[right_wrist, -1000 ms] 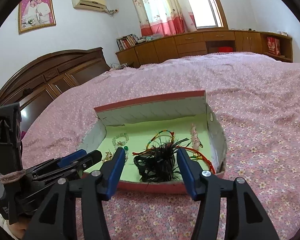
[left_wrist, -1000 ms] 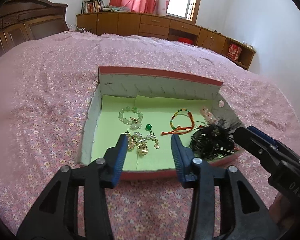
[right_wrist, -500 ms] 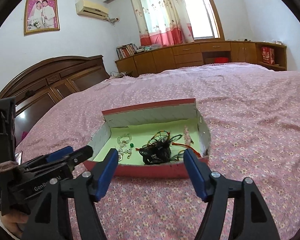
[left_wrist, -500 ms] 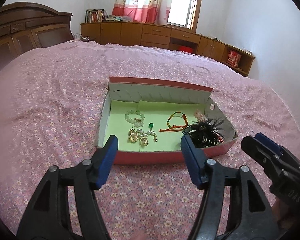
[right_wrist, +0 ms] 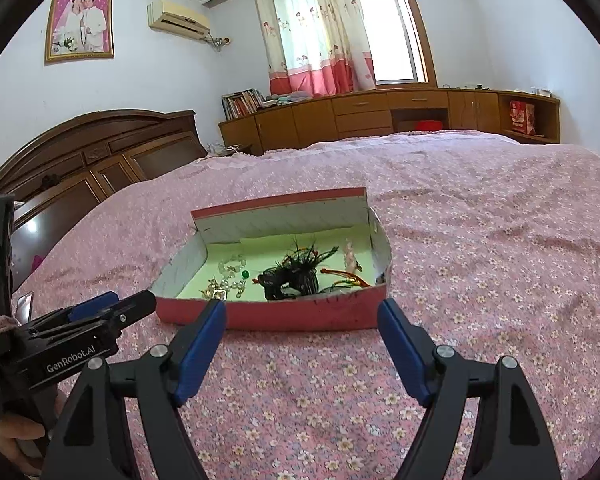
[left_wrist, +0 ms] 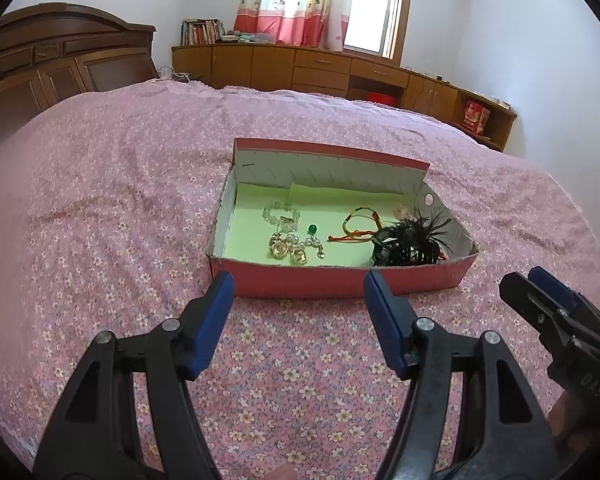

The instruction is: Organize jewelry

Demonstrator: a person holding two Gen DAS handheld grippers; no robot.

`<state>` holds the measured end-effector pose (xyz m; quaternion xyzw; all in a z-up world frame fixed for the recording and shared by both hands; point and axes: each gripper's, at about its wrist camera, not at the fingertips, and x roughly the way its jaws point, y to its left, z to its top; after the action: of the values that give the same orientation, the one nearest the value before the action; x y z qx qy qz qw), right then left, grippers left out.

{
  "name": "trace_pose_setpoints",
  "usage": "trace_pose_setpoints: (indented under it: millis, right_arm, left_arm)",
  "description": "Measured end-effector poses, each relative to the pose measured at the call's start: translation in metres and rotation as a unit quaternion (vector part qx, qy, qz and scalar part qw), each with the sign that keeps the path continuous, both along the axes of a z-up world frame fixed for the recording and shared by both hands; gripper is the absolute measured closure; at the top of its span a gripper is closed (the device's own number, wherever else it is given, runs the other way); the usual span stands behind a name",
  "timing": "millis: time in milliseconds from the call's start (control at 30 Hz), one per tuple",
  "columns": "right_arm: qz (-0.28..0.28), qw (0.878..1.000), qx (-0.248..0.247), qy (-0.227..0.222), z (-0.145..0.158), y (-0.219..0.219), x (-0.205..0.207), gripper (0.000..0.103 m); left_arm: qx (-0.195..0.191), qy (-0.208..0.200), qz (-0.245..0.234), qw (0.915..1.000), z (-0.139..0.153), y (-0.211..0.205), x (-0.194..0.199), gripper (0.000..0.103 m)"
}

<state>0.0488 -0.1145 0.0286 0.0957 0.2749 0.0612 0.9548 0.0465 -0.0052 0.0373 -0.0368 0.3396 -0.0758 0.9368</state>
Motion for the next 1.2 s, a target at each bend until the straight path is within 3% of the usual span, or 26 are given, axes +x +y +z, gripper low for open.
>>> trace_pose_setpoints:
  millis: [1200]
  right_arm:
    - [0.0,1.0,0.001,0.003,-0.0051,-0.0009,-0.0057,0.023]
  left_arm:
    - [0.004,-0.008,-0.004,1.0,0.0017,-0.0027,-0.0055,0.044]
